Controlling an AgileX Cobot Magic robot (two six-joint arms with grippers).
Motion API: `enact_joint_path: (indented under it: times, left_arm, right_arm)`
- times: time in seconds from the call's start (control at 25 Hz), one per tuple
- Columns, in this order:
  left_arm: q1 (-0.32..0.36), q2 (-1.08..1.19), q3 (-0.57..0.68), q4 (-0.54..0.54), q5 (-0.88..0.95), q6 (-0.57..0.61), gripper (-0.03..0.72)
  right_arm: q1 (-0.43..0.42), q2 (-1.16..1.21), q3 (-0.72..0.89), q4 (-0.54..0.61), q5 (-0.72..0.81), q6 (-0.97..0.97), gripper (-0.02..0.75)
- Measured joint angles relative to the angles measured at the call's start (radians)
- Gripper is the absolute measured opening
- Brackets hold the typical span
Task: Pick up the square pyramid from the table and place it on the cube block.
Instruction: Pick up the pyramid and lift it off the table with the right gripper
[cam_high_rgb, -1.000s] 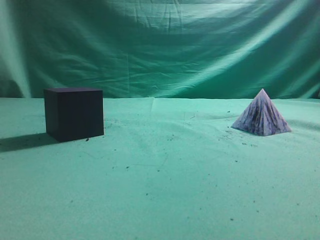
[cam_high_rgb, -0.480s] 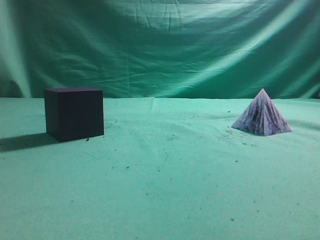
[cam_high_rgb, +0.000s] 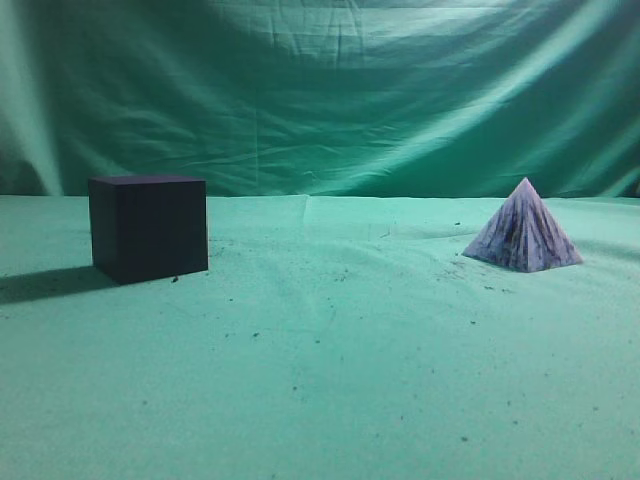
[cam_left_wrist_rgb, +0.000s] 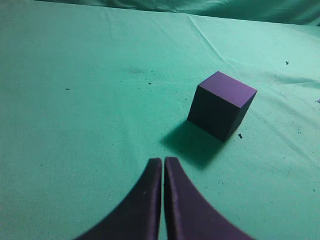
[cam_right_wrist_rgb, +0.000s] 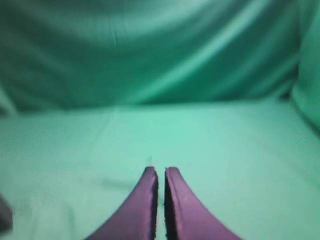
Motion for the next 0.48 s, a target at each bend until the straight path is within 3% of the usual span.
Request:
enact_joint_path:
  times: [0.2, 0.48]
  left_arm:
    - [0.0, 0.0, 0.0, 0.0, 0.0, 0.0, 0.0]
    - [0.0, 0.0, 0.0, 0.0, 0.0, 0.0, 0.0]
  right_arm:
    - [0.0, 0.28, -0.204, 0.0, 0.371, -0.016, 0.0]
    - [0.006, 0.626, -0.394, 0.036, 0.59, -0.222, 0.0]
